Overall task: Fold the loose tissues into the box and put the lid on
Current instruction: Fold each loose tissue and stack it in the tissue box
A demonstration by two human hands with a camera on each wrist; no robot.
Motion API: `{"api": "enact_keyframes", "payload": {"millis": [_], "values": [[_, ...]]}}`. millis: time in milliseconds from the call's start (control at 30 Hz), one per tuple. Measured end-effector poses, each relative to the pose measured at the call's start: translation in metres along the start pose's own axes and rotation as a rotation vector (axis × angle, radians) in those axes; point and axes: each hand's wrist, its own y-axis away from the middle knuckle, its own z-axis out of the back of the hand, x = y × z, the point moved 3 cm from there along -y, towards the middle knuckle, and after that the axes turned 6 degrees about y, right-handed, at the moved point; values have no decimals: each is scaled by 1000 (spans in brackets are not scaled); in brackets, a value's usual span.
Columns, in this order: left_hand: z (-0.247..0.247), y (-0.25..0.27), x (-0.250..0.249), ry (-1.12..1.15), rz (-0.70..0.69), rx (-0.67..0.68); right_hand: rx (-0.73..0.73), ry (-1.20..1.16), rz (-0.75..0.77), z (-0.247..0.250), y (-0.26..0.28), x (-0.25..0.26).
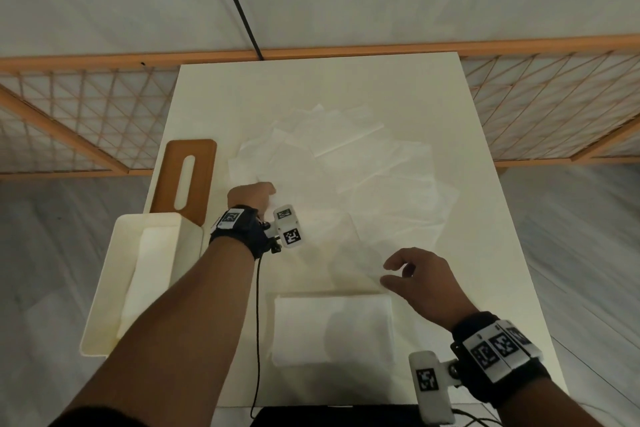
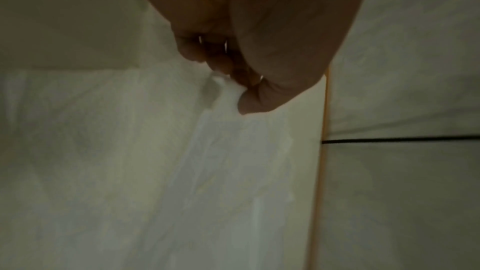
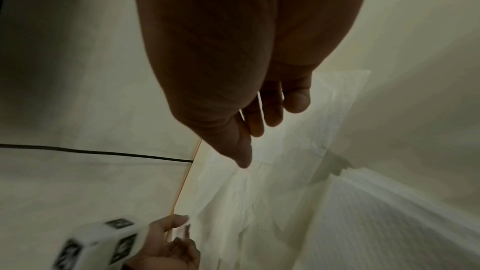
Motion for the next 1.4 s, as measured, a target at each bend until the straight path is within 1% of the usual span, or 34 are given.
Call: {"api": "enact_keyframes", "payload": {"millis": [133, 200, 233, 267, 333, 400, 467, 533, 567, 600, 667, 700, 733, 800, 867, 900, 967, 1000, 1067, 1133, 1200, 1300, 1400], "values": [[17, 25, -15, 355, -28, 73, 2, -96, -3, 0, -5, 9], [31, 43, -23, 396, -66, 118, 17, -187, 0, -1, -8, 20], [38, 56, -25, 424, -79, 163, 32, -264, 1, -3, -10, 25], [45, 69, -27, 479, -88, 231, 48, -363, 2, -5, -12, 31], [58, 98, -29, 613, -116, 411, 81, -559, 1, -10, -16, 46], [71, 126, -28, 716, -120, 590, 160, -769, -49, -20, -20, 61], [84, 147, -21, 808, -123, 736, 307, -935, -63, -32, -20, 82], [94, 161, -8, 928, -107, 823, 462, -1045, -6, -40, -16, 104], [96, 164, 0, 941, -104, 816, 493, -1102, 29, -39, -12, 114], [100, 164, 8, 931, -119, 775, 509, -1176, 57, -37, -9, 122], [109, 159, 24, 861, -172, 651, 468, -1266, 96, -27, -3, 134], [113, 157, 29, 813, -206, 602, 429, -1252, 126, -21, -1, 137], [117, 157, 34, 761, -248, 573, 380, -1209, 149, -15, 0, 140], [124, 158, 39, 695, -322, 583, 287, -1083, 182, -7, 3, 139], [128, 159, 37, 670, -357, 626, 243, -960, 196, -2, 5, 137], [128, 157, 36, 639, -367, 617, 231, -912, 200, 0, 7, 135], [129, 150, 35, 497, -400, 515, 210, -846, 202, 3, 8, 129], [129, 146, 37, 399, -441, 465, 196, -823, 200, 5, 9, 126], [128, 141, 39, 208, -524, 423, 158, -778, 196, 6, 9, 119], [126, 140, 41, 69, -569, 435, 123, -745, 198, 7, 9, 112], [125, 142, 40, 7, -592, 494, 92, -726, 206, 10, 8, 104], [125, 146, 36, 59, -613, 603, 60, -790, 209, 14, 9, 94], [128, 146, 31, 71, -712, 593, 75, -883, 219, 18, 12, 92]]}}
